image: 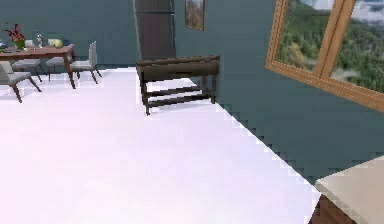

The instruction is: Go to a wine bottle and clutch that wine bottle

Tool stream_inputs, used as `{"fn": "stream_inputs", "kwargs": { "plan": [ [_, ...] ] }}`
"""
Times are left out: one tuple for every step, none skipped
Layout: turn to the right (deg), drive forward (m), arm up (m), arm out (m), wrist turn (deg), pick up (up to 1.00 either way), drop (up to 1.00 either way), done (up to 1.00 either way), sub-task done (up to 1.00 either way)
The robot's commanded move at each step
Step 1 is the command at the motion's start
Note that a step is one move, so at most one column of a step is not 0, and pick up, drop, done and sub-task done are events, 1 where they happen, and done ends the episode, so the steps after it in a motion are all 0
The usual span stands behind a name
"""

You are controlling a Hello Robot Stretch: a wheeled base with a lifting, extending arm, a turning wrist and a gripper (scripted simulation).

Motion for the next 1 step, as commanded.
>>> {"fn": "stream_inputs", "kwargs": {
  "plan": [
    [0.0, 0.00, 0.00, 0.00, 0.0, 1.00, 0.00, 0.00, 0.00]
  ]
}}
